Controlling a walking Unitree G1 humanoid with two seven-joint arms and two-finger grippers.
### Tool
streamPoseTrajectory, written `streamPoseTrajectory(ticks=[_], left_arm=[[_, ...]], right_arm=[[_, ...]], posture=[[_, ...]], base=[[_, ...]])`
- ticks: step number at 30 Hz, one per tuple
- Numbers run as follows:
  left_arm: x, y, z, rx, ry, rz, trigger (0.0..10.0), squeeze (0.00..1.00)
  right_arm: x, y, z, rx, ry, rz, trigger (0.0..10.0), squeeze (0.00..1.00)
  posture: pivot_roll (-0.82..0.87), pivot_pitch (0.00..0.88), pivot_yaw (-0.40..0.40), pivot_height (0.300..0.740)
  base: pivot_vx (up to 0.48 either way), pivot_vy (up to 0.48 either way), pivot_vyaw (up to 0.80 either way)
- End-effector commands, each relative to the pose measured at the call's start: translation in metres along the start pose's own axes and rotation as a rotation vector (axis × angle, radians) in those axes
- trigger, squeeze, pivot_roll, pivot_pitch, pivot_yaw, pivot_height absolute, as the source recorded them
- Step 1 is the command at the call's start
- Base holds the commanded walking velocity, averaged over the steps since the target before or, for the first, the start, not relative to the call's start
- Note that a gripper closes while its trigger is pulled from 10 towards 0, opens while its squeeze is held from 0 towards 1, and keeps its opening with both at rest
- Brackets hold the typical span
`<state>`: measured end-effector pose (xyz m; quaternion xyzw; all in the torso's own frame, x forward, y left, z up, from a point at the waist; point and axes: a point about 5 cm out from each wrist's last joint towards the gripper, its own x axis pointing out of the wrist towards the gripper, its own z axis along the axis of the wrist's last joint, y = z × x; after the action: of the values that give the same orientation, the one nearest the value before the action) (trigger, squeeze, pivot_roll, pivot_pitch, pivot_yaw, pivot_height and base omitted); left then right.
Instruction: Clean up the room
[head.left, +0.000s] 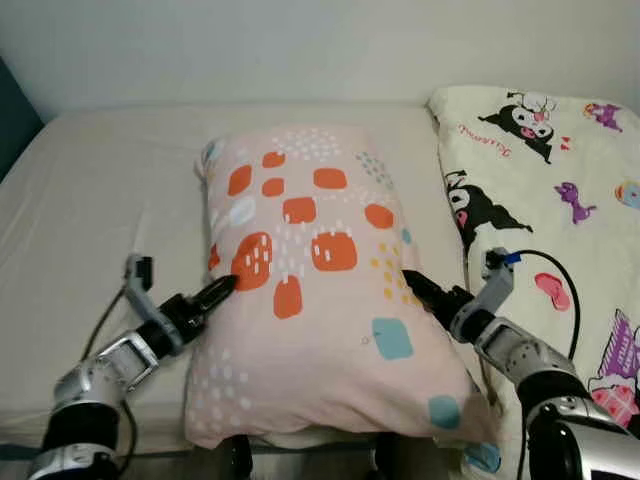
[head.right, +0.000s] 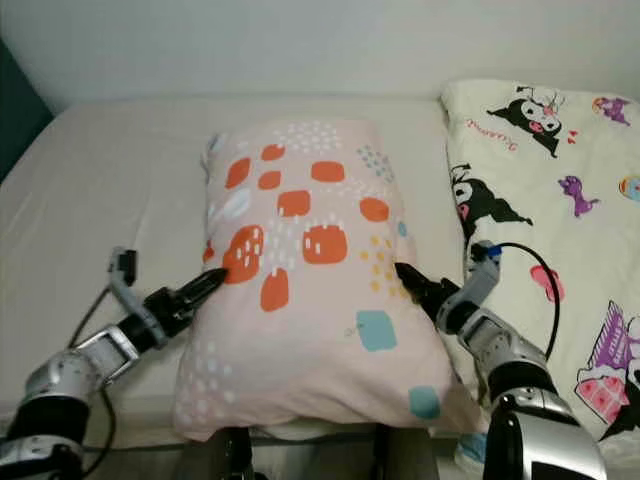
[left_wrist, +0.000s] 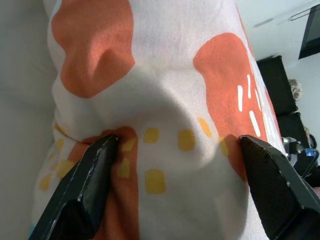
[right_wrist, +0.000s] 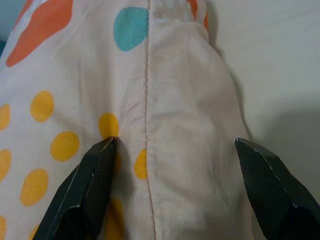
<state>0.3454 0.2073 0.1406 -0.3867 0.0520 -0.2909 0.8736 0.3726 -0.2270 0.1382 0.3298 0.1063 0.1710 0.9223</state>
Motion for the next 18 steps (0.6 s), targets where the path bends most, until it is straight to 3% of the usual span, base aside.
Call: streamPoseTrajectory(ticks=[1, 6, 10, 18], left_arm=[[0.006, -0.004, -0.008, -0.027, 0.013, -0.041, 10.0, 0.00], [0.014, -0.010, -0.015, -0.019, 0.048, -0.071, 10.0, 0.00], [0.022, -0.017, -0.031, 0.043, 0.140, -0.097, 10.0, 0.00], [0.023, -0.017, -0.037, 0.073, 0.156, -0.086, 10.0, 0.00]], right_arm=[[0.002, -0.001, -0.016, 0.029, 0.043, -0.007, 10.0, 0.00], [0.008, 0.006, -0.017, 0.045, 0.038, 0.018, 10.0, 0.00], [0.020, 0.026, -0.016, 0.099, 0.030, 0.122, 10.0, 0.00], [0.023, 0.036, -0.030, 0.100, 0.109, 0.237, 10.0, 0.00]], posture=[[0.10, 0.410, -0.029, 0.599], [0.10, 0.412, -0.029, 0.599], [0.10, 0.412, -0.031, 0.599], [0.10, 0.414, -0.034, 0.599]], base=[[0.000, 0.000, 0.00], [0.000, 0.000, 0.00], [0.000, 0.000, 0.00], [0.000, 0.000, 0.00]])
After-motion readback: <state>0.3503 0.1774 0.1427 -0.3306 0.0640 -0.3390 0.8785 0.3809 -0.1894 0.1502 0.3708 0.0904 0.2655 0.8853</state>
